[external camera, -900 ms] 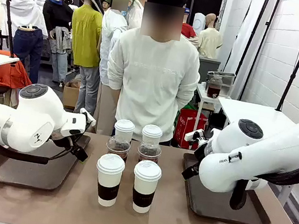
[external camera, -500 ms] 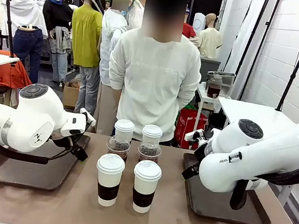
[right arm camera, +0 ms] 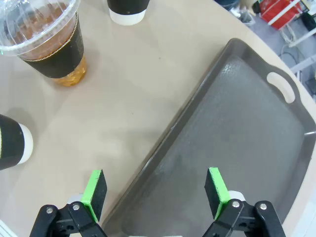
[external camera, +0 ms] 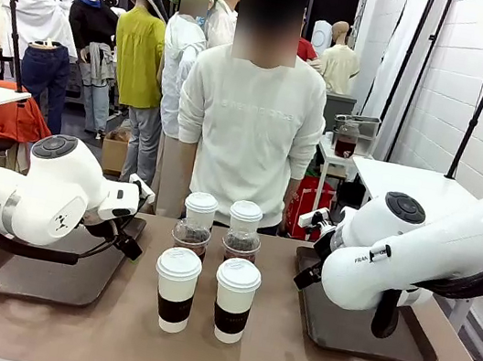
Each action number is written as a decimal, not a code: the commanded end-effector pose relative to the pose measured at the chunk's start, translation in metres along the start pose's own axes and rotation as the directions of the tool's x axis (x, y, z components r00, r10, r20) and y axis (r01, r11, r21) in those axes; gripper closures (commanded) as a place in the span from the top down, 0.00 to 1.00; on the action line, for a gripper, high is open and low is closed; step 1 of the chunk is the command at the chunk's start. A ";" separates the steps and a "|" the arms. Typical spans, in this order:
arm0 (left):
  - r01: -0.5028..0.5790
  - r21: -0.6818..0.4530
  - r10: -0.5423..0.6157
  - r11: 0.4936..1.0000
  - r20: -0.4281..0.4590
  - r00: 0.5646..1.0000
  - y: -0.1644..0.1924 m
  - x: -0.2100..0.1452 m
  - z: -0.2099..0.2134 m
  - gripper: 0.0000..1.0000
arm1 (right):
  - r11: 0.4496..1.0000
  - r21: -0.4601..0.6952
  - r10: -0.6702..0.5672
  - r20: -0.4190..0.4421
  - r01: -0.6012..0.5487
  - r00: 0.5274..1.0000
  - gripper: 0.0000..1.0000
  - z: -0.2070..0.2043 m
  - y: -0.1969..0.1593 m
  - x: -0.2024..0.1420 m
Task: Distribute the coffee onto the tray.
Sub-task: Pick up one iced Americano and place it on the right Handle tray.
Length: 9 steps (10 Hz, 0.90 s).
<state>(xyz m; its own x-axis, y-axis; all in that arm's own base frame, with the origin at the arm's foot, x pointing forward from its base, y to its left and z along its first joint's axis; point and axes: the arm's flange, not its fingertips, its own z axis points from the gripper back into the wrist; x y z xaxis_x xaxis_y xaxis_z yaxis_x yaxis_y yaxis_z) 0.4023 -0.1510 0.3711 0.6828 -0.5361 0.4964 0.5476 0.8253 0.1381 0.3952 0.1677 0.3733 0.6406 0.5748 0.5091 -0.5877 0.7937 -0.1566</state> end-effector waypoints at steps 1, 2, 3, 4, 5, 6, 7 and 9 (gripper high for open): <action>-0.001 0.000 0.001 1.000 0.000 1.000 0.001 0.000 0.000 1.00 | 1.000 0.000 0.000 0.000 0.000 1.000 1.00 0.000 0.000 0.000; -0.001 0.000 0.001 1.000 0.000 1.000 0.001 0.000 0.000 1.00 | 1.000 0.000 0.000 0.000 0.000 1.000 1.00 0.000 0.000 0.000; -0.001 0.000 0.001 1.000 0.000 1.000 0.001 0.000 0.000 1.00 | 1.000 0.000 0.000 0.000 0.000 1.000 1.00 0.000 0.000 0.000; -0.001 0.000 0.001 1.000 0.000 1.000 0.001 0.000 0.000 1.00 | 1.000 0.000 0.000 0.000 0.000 1.000 1.00 0.000 0.000 0.000; -0.001 0.000 0.001 1.000 0.000 1.000 0.001 0.000 0.000 1.00 | 1.000 0.000 0.000 0.000 0.000 1.000 1.00 0.000 0.000 0.000; -0.001 0.000 0.001 1.000 0.000 1.000 0.001 0.000 0.000 1.00 | 1.000 0.000 0.000 0.000 0.000 1.000 1.00 0.000 0.000 0.000; -0.001 0.000 0.001 1.000 0.000 1.000 0.001 0.000 0.000 1.00 | 1.000 0.000 0.000 0.000 0.000 1.000 1.00 0.000 0.000 0.000; 0.012 0.021 -0.012 1.000 0.008 1.000 0.002 0.006 0.010 1.00 | 1.000 0.010 0.005 0.011 -0.005 1.000 1.00 0.009 -0.001 0.003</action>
<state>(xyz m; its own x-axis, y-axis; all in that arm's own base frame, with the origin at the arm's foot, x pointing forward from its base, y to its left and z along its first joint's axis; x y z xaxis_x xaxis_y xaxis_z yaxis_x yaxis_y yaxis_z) 0.4029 -0.1510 0.3735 0.6802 -0.5357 0.5003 0.5466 0.8255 0.1406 0.3952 0.1679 0.3753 0.6383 0.5743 0.5125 -0.5876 0.7937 -0.1576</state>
